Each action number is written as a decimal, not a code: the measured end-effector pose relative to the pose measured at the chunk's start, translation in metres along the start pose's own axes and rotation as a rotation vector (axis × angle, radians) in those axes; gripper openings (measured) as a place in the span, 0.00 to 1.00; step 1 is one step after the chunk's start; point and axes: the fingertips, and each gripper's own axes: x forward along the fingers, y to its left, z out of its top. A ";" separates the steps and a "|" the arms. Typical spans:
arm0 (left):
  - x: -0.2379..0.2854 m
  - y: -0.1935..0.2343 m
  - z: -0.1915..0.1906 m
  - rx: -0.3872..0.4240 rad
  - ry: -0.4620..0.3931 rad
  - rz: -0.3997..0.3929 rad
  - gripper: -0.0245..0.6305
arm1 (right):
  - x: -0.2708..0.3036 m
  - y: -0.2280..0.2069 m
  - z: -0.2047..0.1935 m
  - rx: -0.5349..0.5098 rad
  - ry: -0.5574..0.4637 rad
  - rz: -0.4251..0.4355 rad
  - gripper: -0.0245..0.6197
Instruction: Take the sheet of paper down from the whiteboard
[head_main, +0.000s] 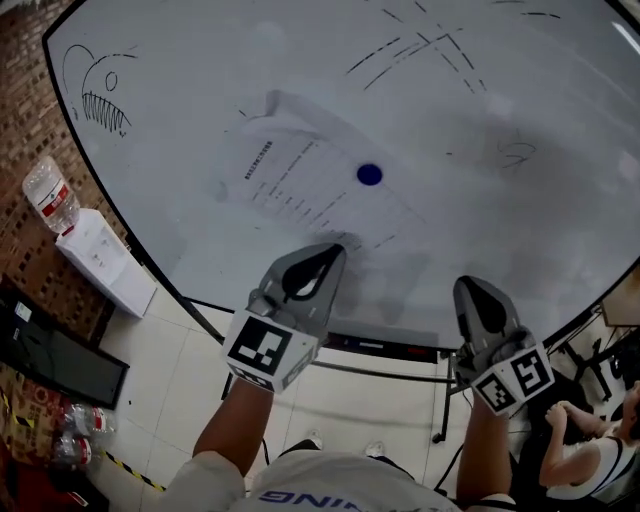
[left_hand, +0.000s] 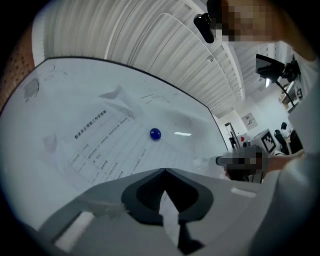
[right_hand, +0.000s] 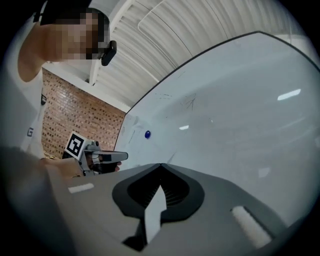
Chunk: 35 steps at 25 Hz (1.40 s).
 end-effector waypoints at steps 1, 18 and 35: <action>0.002 0.003 0.009 0.034 -0.003 0.034 0.04 | 0.004 -0.002 0.004 0.004 -0.005 0.024 0.04; 0.057 0.019 0.073 0.598 0.158 0.207 0.24 | 0.035 0.015 0.015 0.041 -0.052 0.206 0.04; 0.066 0.018 0.076 0.655 0.184 0.236 0.25 | 0.039 0.008 -0.008 0.126 -0.020 0.104 0.05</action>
